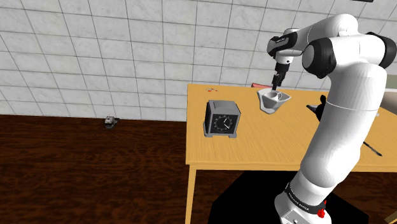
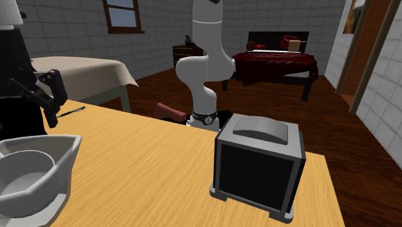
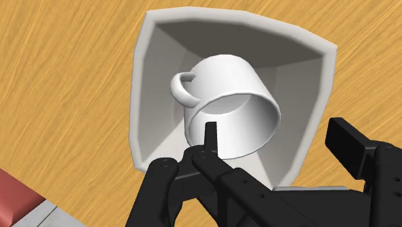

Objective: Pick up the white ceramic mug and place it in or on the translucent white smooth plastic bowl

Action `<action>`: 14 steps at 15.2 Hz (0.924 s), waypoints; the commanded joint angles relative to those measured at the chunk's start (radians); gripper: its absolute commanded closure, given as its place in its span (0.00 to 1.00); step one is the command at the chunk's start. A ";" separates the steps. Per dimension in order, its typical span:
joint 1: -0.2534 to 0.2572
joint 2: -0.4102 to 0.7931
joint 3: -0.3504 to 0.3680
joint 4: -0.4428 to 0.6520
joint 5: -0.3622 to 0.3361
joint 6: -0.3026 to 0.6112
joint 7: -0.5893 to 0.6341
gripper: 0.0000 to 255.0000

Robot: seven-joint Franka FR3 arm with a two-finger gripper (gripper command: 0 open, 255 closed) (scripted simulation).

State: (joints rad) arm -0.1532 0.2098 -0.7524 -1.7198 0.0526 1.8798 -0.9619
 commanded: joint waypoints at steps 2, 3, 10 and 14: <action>0.000 0.000 0.000 0.000 0.000 0.000 0.000 0.00; 0.000 0.000 0.000 0.000 0.000 0.000 0.000 0.00; 0.000 -0.008 -0.002 0.120 -0.007 -0.125 0.005 0.00; 0.000 -0.008 -0.002 0.120 -0.007 -0.125 0.005 0.00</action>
State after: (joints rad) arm -0.1528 0.2019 -0.7546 -1.6006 0.0459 1.7549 -0.9569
